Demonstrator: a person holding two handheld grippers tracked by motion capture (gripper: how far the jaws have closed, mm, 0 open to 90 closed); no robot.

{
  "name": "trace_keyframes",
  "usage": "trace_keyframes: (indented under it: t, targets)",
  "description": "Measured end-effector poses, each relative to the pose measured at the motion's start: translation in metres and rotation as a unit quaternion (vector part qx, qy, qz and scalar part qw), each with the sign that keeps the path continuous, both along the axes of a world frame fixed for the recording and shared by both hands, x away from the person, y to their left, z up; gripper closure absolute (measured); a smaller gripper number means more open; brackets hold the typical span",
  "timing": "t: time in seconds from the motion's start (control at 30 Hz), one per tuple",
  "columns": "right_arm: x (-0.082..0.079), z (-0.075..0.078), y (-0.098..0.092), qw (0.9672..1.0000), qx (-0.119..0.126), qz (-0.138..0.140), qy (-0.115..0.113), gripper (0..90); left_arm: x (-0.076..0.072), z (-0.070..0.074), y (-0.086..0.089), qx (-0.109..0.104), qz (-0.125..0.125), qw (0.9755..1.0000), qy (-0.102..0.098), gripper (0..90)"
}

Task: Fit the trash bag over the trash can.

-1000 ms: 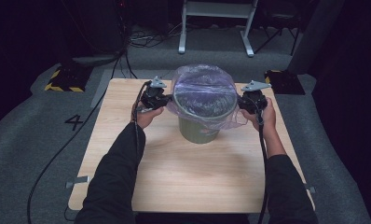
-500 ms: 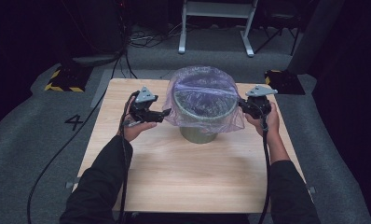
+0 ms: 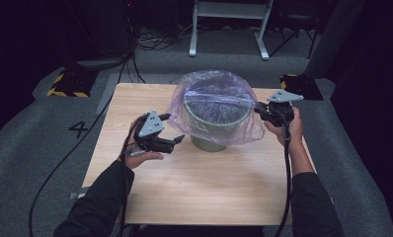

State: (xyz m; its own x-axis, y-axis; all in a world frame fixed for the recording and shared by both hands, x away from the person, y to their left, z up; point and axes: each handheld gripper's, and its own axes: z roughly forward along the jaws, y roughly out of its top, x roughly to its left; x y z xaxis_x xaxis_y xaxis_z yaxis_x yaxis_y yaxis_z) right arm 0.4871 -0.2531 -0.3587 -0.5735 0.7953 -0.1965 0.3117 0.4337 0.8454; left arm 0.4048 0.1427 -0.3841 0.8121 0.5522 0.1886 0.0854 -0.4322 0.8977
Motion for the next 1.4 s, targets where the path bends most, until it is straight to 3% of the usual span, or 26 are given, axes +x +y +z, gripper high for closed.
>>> trace_keyframes:
  t: [0.1,0.13,0.3,0.43,0.5,0.57,0.63,0.77,0.83,0.87,0.97,1.0,1.07,1.13,1.17,1.23,1.3,1.4]
  targets:
    - [-0.003,0.001,-0.001,0.9999,0.002,0.01,0.001,61.9,0.005,-0.004,-0.014,0.025,-0.008,0.9996,0.011,17.7]
    - [-0.005,0.002,-0.002,1.0,-0.003,0.009,-0.003,57.8,0.008,-0.005,-0.017,0.03,-0.007,0.9994,0.013,22.3]
    - [-0.018,0.011,-0.004,0.999,-0.007,0.04,-0.019,44.7,0.021,-0.009,-0.022,0.033,0.003,0.9993,0.018,49.0]
    - [-0.027,0.018,-0.007,0.9973,0.005,0.061,-0.04,41.9,0.027,-0.009,-0.017,0.031,-0.001,0.9992,0.023,60.0]
    - [-0.031,0.022,-0.009,0.9962,0.011,0.071,-0.049,42.2,0.027,-0.009,-0.012,0.027,0.0,0.9993,0.024,59.3]
    - [-0.034,0.026,-0.01,0.9952,0.023,0.078,-0.055,44.1,0.025,-0.007,-0.006,0.019,-0.021,0.9991,0.031,60.0]
    - [-0.036,0.028,-0.01,0.9948,0.024,0.075,-0.065,54.0,0.022,-0.003,0.002,0.019,-0.029,0.9991,0.023,56.1]
    - [-0.036,0.03,-0.005,0.9952,-0.007,0.053,-0.082,72.3,0.013,0.008,0.02,-0.037,-0.036,0.9987,0.005,38.5]
    - [-0.035,0.031,-0.004,0.995,0.001,0.041,-0.091,82.3,0.009,0.015,0.028,-0.068,-0.04,0.9968,-0.006,28.8]
    - [-0.035,0.032,-0.004,0.9948,0.006,0.037,-0.095,85.6,0.008,0.019,0.032,-0.08,-0.039,0.996,-0.012,28.8]
    - [-0.032,0.035,-0.002,0.9948,0.011,0.029,-0.097,88.2,0.009,0.031,0.039,-0.11,-0.037,0.9931,-0.02,24.1]
    - [-0.03,0.036,-0.001,0.995,0.009,0.025,-0.096,88.3,0.012,0.034,0.04,-0.114,-0.04,0.9925,-0.014,21.6]
    - [-0.026,0.038,0.002,0.9953,0.007,0.019,-0.095,88.3,0.018,0.039,0.038,-0.11,-0.035,0.9932,-0.008,19.1]
    - [-0.022,0.04,0.005,0.9955,0.01,0.014,-0.093,88.5,0.024,0.041,0.032,-0.081,-0.034,0.9961,-0.008,18.5]
    - [-0.021,0.041,0.006,0.9955,0.012,0.013,-0.093,88.6,0.027,0.041,0.028,-0.066,-0.018,0.9976,-0.013,18.7]
    - [-0.018,0.043,0.009,0.9955,0.011,0.014,-0.093,88.4,0.034,0.041,0.023,-0.044,-0.01,0.9989,-0.009,21.9]
    - [-0.015,0.044,0.012,0.9957,0.01,0.014,-0.091,88.1,0.042,0.04,0.019,-0.026,0.007,0.9996,-0.008,23.4]
    - [-0.01,0.045,0.016,0.9959,0.005,0.012,-0.09,87.5,0.054,0.04,0.017,-0.019,0.021,0.9996,-0.002,30.6]
